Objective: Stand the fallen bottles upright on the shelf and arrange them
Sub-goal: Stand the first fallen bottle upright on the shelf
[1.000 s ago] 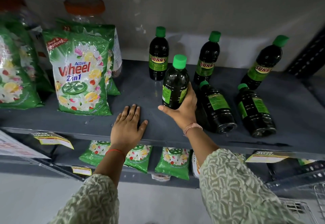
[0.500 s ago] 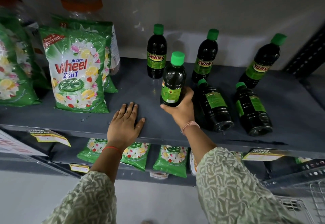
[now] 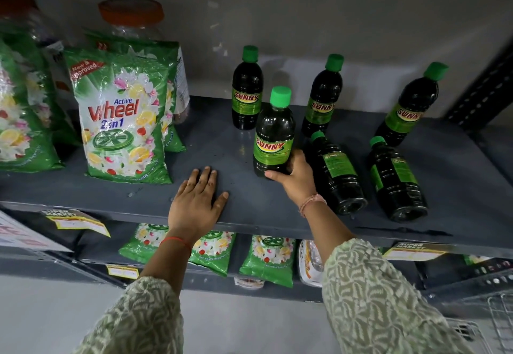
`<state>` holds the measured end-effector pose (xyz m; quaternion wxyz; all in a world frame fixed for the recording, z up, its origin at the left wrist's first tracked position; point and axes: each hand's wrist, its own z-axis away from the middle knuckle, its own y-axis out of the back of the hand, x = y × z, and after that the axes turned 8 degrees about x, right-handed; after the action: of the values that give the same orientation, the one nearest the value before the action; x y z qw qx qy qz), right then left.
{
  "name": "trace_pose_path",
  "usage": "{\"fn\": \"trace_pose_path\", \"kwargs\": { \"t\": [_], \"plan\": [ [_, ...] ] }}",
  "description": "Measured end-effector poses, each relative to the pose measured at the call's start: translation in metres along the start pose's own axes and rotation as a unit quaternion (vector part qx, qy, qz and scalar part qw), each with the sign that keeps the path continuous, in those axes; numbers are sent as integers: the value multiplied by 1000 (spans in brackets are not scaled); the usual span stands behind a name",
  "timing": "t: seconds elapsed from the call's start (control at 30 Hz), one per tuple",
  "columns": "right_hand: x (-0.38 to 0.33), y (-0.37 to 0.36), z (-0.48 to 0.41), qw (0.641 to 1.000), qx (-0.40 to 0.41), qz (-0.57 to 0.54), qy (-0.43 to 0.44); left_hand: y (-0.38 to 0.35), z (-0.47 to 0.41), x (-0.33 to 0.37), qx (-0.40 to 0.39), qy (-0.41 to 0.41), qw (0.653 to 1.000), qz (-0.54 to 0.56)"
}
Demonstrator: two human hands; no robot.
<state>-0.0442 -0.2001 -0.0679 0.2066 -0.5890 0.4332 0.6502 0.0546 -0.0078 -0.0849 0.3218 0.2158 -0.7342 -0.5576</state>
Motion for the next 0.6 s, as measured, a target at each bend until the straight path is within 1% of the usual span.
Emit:
{"fn": "trace_pose_path", "kwargs": {
  "t": [0.1,0.13,0.2,0.27,0.33,0.43,0.6],
  "plan": [
    [0,3,0,998,-57,1,-1,0,0,0,-1,0,1000,0],
    [-2,3,0,998,-64,-8,0,0,0,0,-2,0,1000,0],
    [-7,2,1,999,-45,-27,6,1,0,-1,-2,0,1000,3],
    [-8,-4,2,1000,-3,-14,13,0,-1,-1,0,-1,1000,2],
    [-11,-8,5,1000,18,10,8,0,0,0,0,-2,1000,2],
    [-14,-6,11,999,5,37,6,1,0,0,-2,-5,1000,9],
    [-15,1,40,999,-3,49,0,4,0,2,-16,1,1000,12]
  ]
}}
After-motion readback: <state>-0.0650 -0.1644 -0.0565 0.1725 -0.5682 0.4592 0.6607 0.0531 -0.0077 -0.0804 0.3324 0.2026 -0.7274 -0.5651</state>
